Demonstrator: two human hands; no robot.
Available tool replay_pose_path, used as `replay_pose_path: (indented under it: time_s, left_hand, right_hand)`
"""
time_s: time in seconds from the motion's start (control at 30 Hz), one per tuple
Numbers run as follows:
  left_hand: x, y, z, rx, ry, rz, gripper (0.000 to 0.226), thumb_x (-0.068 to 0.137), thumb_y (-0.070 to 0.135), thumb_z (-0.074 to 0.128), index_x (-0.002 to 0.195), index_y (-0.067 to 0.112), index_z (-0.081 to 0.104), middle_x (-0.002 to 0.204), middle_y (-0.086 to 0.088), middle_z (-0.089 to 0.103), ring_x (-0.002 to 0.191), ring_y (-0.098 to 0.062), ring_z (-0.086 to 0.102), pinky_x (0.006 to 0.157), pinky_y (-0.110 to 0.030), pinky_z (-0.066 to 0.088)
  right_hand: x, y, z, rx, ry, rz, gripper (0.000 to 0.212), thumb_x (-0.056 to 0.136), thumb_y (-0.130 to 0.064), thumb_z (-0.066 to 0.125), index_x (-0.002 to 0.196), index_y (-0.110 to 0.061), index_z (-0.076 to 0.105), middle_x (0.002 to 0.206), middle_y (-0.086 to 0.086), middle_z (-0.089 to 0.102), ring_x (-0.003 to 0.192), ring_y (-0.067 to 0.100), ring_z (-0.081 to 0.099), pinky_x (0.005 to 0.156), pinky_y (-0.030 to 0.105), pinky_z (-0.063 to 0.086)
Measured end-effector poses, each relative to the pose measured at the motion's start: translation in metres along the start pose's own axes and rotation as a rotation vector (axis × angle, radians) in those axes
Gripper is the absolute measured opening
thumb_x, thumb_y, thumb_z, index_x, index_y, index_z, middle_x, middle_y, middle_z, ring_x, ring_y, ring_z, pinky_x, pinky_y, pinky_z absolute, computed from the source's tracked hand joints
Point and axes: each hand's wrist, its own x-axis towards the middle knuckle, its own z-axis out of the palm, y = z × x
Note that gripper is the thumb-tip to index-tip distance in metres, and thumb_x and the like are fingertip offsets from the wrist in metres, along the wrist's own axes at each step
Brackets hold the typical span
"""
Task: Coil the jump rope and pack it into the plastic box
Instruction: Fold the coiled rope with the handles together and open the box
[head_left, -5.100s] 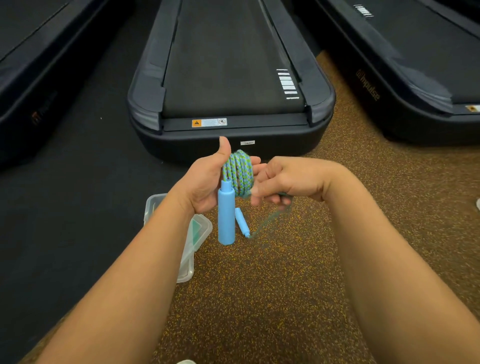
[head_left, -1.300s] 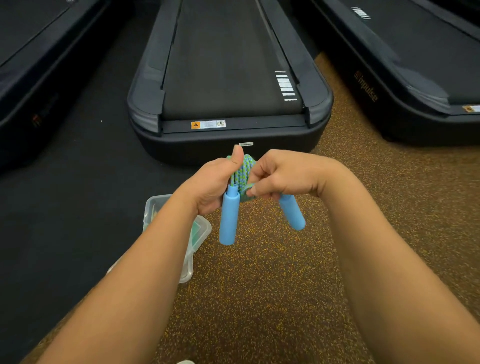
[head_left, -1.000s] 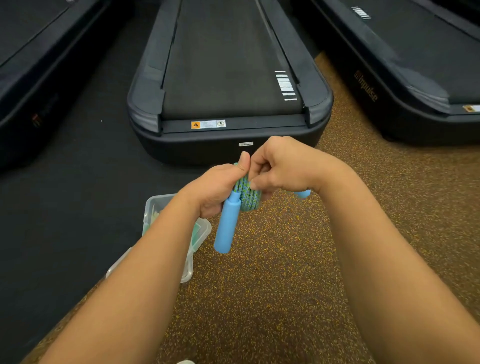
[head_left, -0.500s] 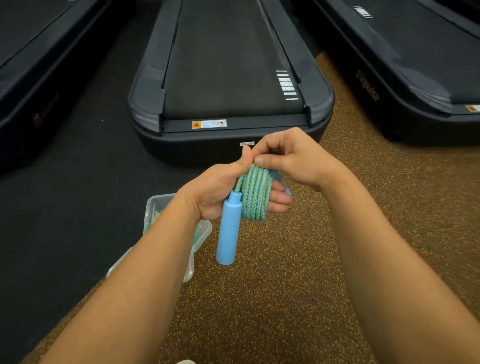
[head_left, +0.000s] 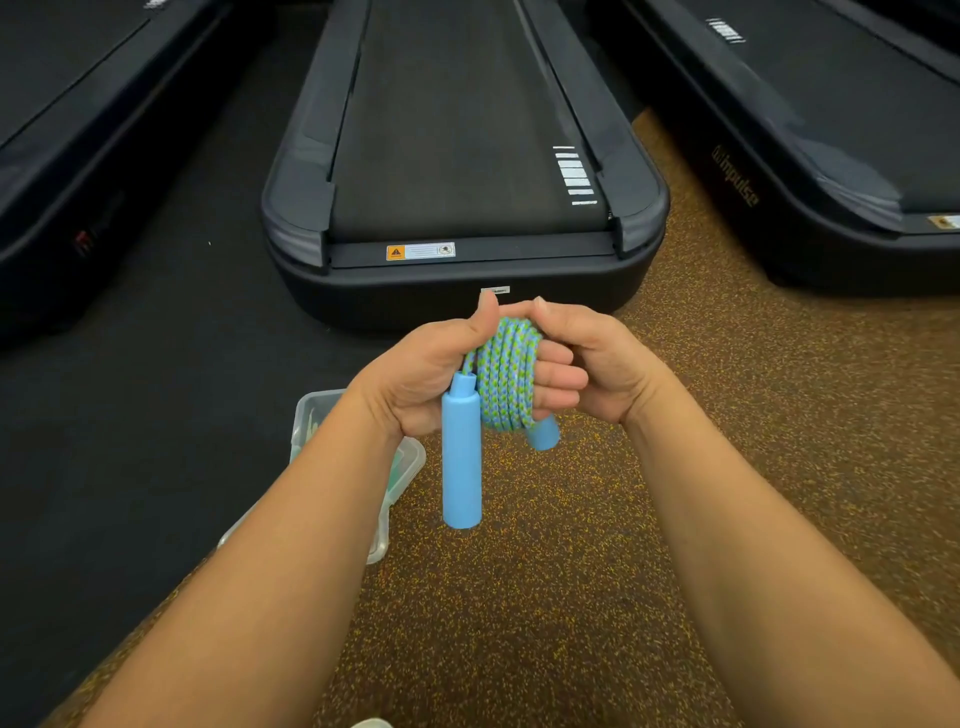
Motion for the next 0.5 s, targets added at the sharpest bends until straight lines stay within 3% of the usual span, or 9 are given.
replay_pose_path:
  time_s: [0.17,0.33,0.5]
  left_hand:
    - [-0.0007,-0.0011,0.0029,0.040,0.032,0.019,0.065,0.080,0.052,0.050,0.128,0.009,0.055,0.111,-0.017,0.064,0.101,-0.029,0.064,0.090,-0.045,0.053]
    - [-0.0002,-0.0003,-0.0009,0.078,0.026,0.005,0.078,0.073,0.049,0.071,0.128,-0.002,0.051,0.106,-0.019,0.064,0.094,-0.029,0.065,0.089,-0.047,0.052]
    - [-0.0017,0.0011,-0.0023,0.062,-0.022,-0.003,0.051,0.068,0.042,0.079,0.103,0.006,0.070,0.095,-0.013,0.071,0.087,-0.024,0.070,0.086,-0.043,0.054]
  right_hand:
    - [0.0029,0.0068,-0.0069,-0.029,-0.031,-0.034,0.034,0.088,-0.030,0.050,0.111,-0.016,0.071,0.089,0.008,0.066,0.076,0.017,0.060,0.068,0.029,0.052]
    - [0.0028,0.0075,-0.0033,-0.001,-0.006,-0.073,0.031,0.097,-0.018,0.041,0.115,-0.006,0.063,0.065,-0.001,0.064,0.058,0.009,0.060,0.053,0.022,0.051]
    - [0.0040,0.0090,-0.0038,0.028,-0.007,-0.088,0.034,0.087,-0.026,0.052,0.113,-0.011,0.070,0.086,0.010,0.068,0.075,0.015,0.064,0.067,0.024,0.056]
